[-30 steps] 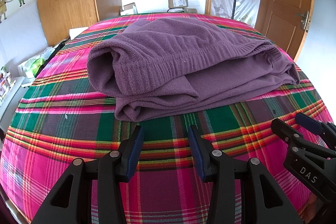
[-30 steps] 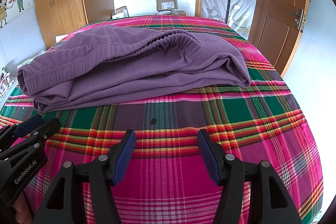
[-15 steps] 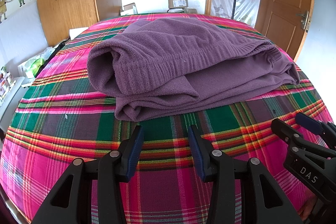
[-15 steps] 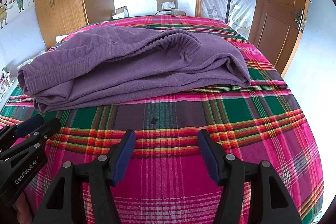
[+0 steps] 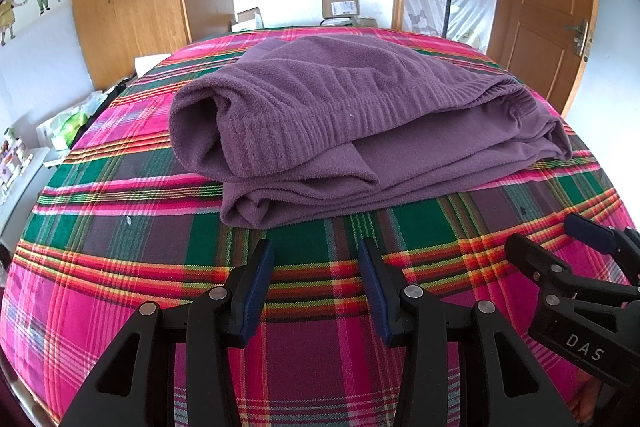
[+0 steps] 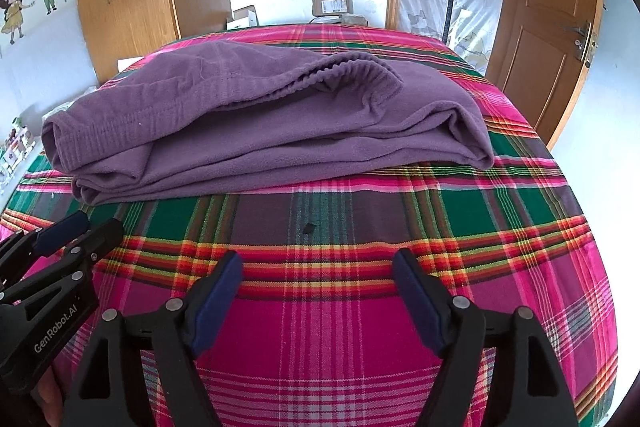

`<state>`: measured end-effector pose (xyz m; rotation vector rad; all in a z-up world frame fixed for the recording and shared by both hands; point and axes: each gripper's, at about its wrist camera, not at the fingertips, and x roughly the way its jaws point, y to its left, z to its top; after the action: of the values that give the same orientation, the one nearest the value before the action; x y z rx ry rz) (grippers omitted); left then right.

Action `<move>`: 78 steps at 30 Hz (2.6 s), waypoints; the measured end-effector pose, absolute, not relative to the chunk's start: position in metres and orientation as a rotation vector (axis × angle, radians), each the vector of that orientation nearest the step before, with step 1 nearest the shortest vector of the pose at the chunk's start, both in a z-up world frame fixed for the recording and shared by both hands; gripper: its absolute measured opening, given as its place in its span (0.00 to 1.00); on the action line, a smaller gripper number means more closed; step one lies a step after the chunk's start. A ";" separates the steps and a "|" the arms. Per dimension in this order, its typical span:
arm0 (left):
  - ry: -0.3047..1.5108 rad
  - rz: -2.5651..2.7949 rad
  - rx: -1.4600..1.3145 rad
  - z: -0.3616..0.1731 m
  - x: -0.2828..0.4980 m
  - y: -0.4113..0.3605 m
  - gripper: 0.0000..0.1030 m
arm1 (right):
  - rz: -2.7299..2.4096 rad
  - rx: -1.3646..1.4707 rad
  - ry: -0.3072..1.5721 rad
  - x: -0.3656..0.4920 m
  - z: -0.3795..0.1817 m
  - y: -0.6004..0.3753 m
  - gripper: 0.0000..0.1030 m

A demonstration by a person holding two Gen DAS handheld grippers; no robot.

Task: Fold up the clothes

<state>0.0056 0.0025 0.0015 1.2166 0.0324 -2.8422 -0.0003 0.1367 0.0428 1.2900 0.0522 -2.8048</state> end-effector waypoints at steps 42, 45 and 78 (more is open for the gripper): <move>-0.303 -2.964 1.218 0.069 -0.010 -0.019 0.44 | -2.592 1.155 0.114 -0.069 0.086 0.195 0.20; -0.352 -2.984 1.238 0.069 -0.017 -0.013 0.44 | -2.579 1.110 0.119 -0.083 0.098 0.208 0.20; -0.779 -2.918 1.259 0.047 -0.044 0.017 0.44 | -2.573 0.835 -0.202 -0.137 0.145 0.219 0.10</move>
<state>-0.0438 0.0170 0.0471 1.2592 -0.7790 -2.9177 -0.1373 0.2190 0.1448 0.8345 -0.2020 -2.5726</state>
